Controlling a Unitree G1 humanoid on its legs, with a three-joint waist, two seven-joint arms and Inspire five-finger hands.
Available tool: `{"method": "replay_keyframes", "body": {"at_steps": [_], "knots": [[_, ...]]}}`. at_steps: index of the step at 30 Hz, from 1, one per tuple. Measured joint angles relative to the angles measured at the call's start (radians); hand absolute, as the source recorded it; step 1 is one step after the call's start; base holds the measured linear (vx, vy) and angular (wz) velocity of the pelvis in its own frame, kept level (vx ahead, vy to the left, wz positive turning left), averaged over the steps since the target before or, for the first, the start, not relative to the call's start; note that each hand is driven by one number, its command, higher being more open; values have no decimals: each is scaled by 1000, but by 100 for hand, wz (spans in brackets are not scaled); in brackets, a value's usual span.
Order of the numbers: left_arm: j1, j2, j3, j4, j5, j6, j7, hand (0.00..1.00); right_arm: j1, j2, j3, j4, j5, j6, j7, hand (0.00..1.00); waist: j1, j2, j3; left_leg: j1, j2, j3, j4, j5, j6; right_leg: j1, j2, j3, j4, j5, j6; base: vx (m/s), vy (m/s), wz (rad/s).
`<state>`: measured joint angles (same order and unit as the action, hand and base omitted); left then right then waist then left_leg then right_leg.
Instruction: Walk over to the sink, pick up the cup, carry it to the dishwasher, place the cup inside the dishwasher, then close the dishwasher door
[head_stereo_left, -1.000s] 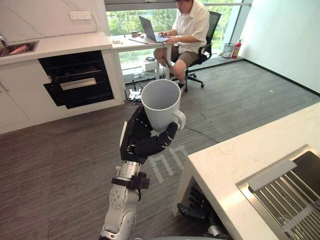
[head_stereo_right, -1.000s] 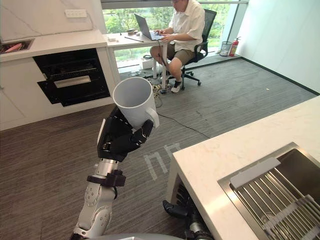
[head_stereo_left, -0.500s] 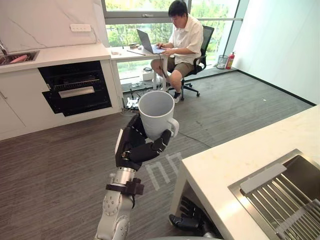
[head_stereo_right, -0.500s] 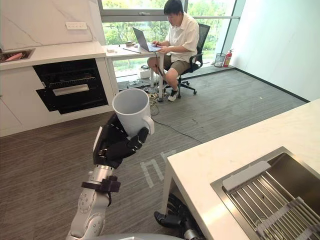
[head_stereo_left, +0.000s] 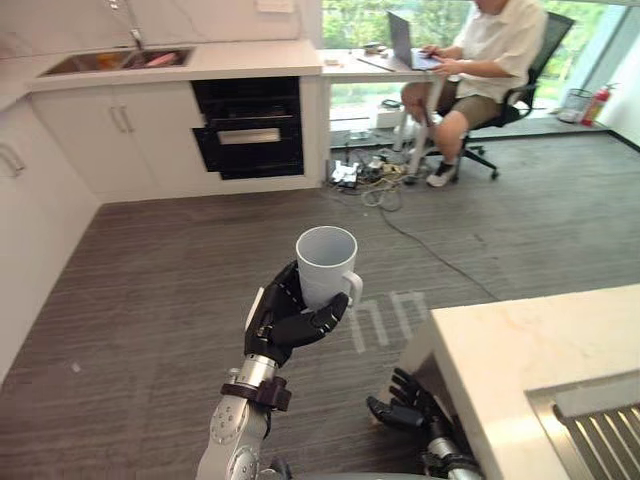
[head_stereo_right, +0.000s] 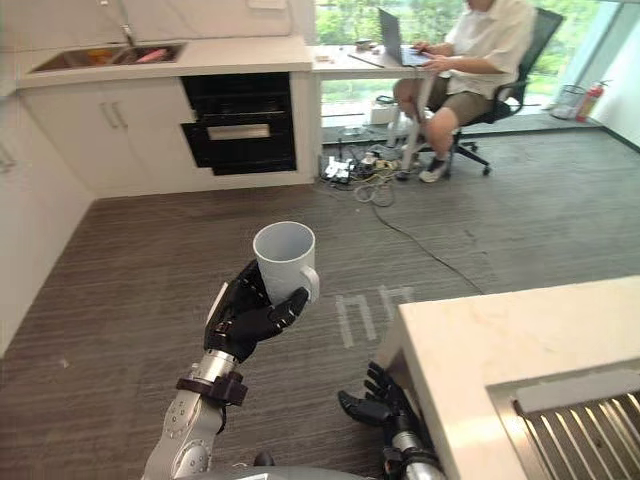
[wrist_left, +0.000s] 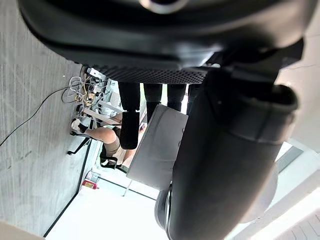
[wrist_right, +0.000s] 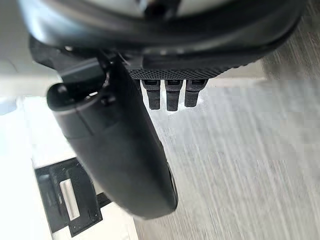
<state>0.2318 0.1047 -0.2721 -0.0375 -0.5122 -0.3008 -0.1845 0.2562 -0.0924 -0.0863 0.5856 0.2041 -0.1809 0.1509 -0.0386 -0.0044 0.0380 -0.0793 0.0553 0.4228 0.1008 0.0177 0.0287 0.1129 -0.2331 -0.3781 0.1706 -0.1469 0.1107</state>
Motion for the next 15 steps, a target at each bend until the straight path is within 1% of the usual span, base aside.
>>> {"method": "replay_keyframes", "body": {"at_steps": [1,3,5,6,7,8,9,10,11,12,14,15], "knots": [[-19,6,0,1,0,0,-1,30,-10,-8,-20,-2,1,-19,-4,90,-7,1,3,11,-37,-15,-55,18,18,-3,-19,7,4,0,0,-56,233,60],[-45,15,0,1,0,0,0,30,-16,-13,-24,-3,2,-28,-6,90,-6,-1,15,21,-72,-31,-86,29,30,-6,-45,21,32,3,-2,-56,208,47],[-59,16,-5,1,0,0,4,30,-10,-8,-17,-5,2,-32,-4,90,-7,4,27,20,-84,-59,-86,29,31,-15,-57,26,91,11,-15,-47,148,56],[-65,15,-15,1,0,0,8,30,-5,-4,-13,-6,1,-32,0,90,-10,11,34,22,-89,-82,-95,28,31,-45,-64,43,175,20,-41,-28,117,84],[-63,12,-32,1,0,-1,8,30,9,2,-12,-22,-1,-32,1,90,-11,20,44,33,-95,-106,-120,21,29,-90,-65,94,278,45,-79,2,94,83],[-58,12,-40,1,-1,-1,9,30,20,6,-12,-36,-1,-32,1,90,-15,16,44,47,-106,-111,-144,10,16,-115,-68,128,322,63,-90,140,91,77],[-50,21,-42,-5,-2,-10,8,30,33,41,-7,-59,-2,-42,1,90,-12,-35,60,42,-121,-113,17,-38,63,-152,-114,212,414,56,-57,205,43,55],[-42,15,-43,2,-5,-25,9,30,52,48,1,-88,-2,-56,5,90,-7,-20,68,31,-85,-127,120,-132,77,-162,-95,234,478,22,-17,273,0,42],[-31,10,-38,14,-7,-22,19,30,59,57,21,-94,-2,-57,6,90,-3,-27,65,27,-83,-138,148,-147,60,-160,-71,267,471,-15,5,192,-42,25],[-17,4,-35,10,-9,-23,32,30,74,58,45,-125,-3,-60,18,90,-1,-23,64,30,-73,-158,144,-152,74,-165,-25,258,438,-58,-5,143,-47,33],[-17,3,-38,-1,-9,-23,36,30,95,65,61,-181,-9,-67,40,90,-2,-16,70,25,-73,-217,118,-130,75,-202,42,238,410,-125,-12,64,-50,60],[-17,2,-41,-4,-9,-23,36,30,100,66,64,-196,-9,-68,40,90,-4,-17,69,25,-73,-237,115,-127,74,-214,61,239,405,-128,-12,54,-62,76]]}}
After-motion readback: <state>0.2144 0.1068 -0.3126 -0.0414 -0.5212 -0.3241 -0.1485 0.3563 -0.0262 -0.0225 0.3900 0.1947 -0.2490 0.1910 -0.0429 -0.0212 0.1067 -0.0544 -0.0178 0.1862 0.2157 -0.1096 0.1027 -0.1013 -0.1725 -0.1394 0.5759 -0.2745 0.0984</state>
